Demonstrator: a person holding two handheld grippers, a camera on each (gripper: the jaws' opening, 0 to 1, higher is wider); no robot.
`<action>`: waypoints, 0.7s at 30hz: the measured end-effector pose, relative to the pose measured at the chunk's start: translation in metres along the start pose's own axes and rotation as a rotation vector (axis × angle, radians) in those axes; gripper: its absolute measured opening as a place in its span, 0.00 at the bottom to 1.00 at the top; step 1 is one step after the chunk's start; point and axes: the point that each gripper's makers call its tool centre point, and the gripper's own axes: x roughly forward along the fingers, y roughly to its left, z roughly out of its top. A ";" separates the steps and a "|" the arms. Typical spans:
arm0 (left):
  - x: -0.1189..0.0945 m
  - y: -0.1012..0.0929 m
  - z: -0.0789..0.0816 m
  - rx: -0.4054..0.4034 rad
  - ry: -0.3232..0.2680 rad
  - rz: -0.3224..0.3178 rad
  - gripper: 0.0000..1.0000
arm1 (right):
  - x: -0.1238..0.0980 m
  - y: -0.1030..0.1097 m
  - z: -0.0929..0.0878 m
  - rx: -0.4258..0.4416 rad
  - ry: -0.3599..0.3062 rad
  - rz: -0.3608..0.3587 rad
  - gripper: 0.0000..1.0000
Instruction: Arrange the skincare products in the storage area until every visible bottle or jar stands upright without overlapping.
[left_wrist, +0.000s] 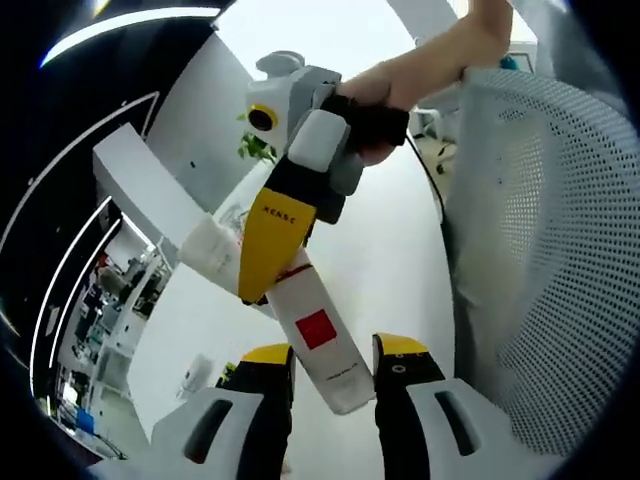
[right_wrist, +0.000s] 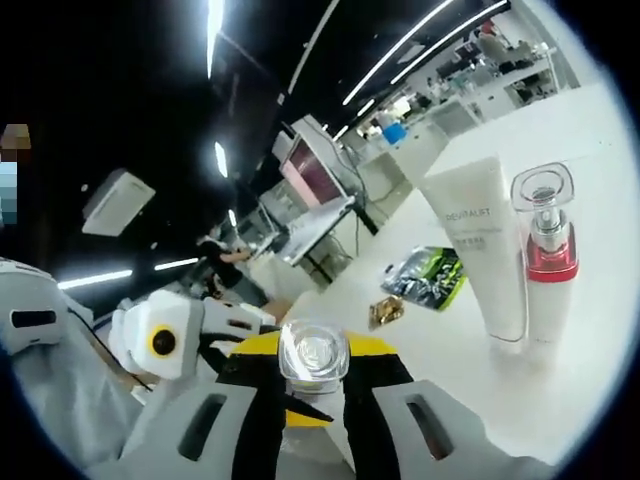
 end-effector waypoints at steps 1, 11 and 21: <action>0.000 0.000 -0.001 -0.003 0.002 -0.001 0.32 | 0.000 0.000 0.001 0.000 -0.004 0.001 0.20; 0.000 -0.002 -0.010 0.019 0.042 -0.005 0.34 | -0.008 -0.002 0.013 0.147 -0.094 0.044 0.20; -0.003 0.003 -0.002 -0.120 -0.009 -0.018 0.35 | -0.013 0.000 0.014 -0.109 -0.045 -0.010 0.20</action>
